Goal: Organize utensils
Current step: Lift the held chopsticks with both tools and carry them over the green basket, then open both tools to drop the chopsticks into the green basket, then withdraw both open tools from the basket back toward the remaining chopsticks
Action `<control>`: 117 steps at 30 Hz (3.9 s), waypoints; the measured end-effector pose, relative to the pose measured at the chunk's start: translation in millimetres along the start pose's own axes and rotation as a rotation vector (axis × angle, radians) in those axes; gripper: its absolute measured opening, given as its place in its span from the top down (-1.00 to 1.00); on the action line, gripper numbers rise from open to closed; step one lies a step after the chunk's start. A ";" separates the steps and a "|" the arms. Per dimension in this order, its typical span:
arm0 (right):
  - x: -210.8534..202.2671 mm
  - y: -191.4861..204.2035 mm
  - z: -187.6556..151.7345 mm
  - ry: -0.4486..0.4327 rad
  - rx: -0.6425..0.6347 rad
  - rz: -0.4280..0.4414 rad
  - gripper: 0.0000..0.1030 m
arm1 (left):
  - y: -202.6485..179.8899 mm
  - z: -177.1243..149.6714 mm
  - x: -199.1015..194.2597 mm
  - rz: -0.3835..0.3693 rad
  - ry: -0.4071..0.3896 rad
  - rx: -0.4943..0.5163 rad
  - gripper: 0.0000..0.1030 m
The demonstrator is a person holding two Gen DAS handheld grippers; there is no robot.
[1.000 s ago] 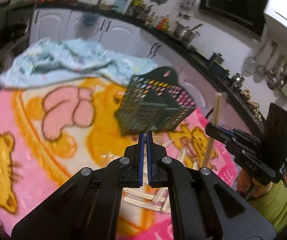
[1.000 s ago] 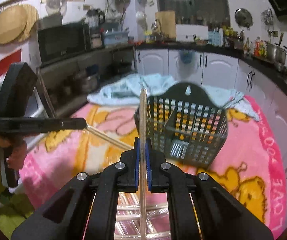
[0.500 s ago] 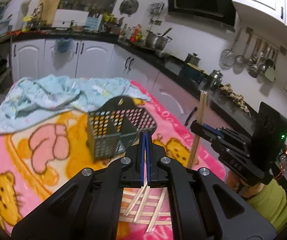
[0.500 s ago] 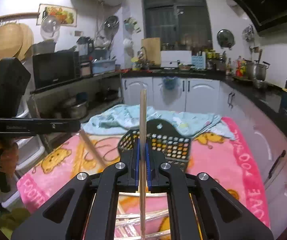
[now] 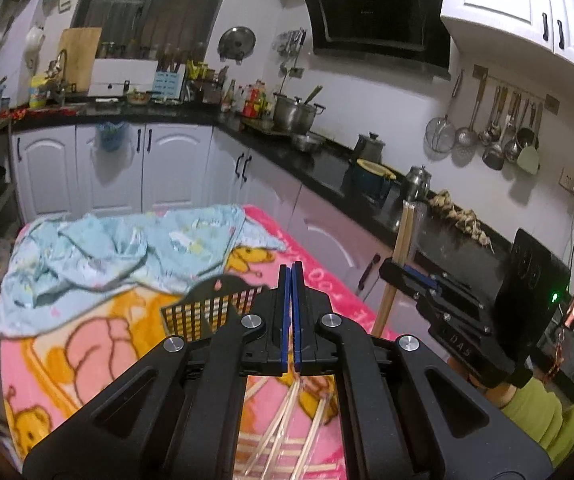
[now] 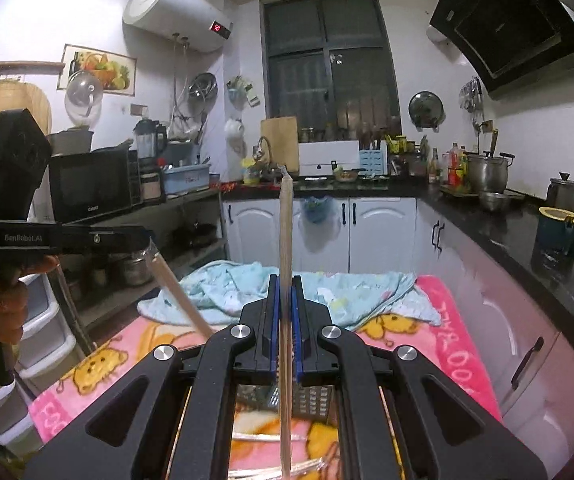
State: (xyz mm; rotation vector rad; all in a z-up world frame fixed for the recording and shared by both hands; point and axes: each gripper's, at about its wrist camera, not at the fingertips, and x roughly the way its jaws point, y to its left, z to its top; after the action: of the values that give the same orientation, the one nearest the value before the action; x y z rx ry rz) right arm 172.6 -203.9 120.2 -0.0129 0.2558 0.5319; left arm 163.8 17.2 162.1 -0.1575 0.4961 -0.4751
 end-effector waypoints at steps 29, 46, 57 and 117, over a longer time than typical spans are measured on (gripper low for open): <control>89.3 -29.2 42.5 -0.133 0.055 -0.059 0.89 | 9.3 56.8 62.7 0.000 -0.020 -0.014 1.00; 135.4 -50.0 -4.0 -0.066 0.135 -0.086 0.88 | 30.9 18.8 104.9 -0.006 0.076 -0.051 1.00; 122.2 -56.5 -25.0 0.031 0.162 -0.116 -0.09 | 65.9 -18.4 96.9 0.071 0.070 -0.145 0.13; -7.1 26.6 -102.1 0.251 -0.054 -0.153 -0.61 | 70.4 -166.5 -19.9 0.281 0.044 -0.201 -0.79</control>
State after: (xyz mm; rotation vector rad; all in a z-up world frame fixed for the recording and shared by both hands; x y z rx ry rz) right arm 129.0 -192.5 24.5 -0.1516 0.4817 0.3845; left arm 94.6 83.3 7.5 -0.2666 0.5993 -0.1540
